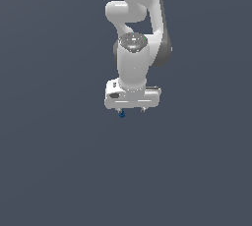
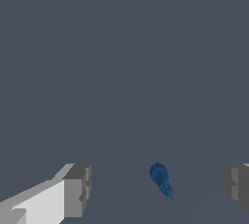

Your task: Pick up the object and move it to a goal position.

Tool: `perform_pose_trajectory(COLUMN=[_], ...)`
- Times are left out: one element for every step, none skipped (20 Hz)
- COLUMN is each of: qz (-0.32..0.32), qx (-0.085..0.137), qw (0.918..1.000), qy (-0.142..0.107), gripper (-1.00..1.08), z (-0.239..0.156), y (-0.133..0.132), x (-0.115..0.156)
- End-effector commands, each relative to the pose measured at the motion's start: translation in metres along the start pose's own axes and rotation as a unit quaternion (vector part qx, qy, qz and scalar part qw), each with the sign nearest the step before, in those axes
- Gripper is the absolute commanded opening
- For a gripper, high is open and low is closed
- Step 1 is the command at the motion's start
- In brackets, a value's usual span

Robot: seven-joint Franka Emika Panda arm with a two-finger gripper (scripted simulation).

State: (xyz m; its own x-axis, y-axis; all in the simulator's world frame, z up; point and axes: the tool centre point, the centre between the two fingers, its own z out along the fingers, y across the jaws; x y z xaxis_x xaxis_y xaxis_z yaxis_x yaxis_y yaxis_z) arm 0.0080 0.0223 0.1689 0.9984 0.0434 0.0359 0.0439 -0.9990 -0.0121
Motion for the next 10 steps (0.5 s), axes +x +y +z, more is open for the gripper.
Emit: perform_pose_trajectory(qz=[0.0, 0.001, 0.003, 0.008, 0.013, 0.021, 0.028, 0.033, 0.037, 0.039], qx=[0.0, 0.0, 0.001, 0.002, 0.003, 0.004, 0.006, 0.007, 0.008, 0.009], qw=[1.0, 1.0, 1.0, 1.0, 0.9999, 0.9998, 0.9996, 0.9994, 0.9992, 0.9992], qy=[0.0, 0.0, 0.001, 0.002, 0.003, 0.005, 0.007, 0.009, 0.01, 0.011], gripper=[1.0, 1.0, 1.0, 1.0, 1.0, 1.0, 1.0, 1.0, 1.0, 1.0], z=[0.0, 0.0, -0.001, -0.002, -0.004, -0.006, -0.008, -0.01, -0.011, -0.012], y=[0.0, 0.0, 0.002, 0.004, 0.006, 0.01, 0.013, 0.015, 0.017, 0.018], x=[0.0, 0.0, 0.0, 0.001, 0.002, 0.003, 0.004, 0.005, 0.006, 0.006])
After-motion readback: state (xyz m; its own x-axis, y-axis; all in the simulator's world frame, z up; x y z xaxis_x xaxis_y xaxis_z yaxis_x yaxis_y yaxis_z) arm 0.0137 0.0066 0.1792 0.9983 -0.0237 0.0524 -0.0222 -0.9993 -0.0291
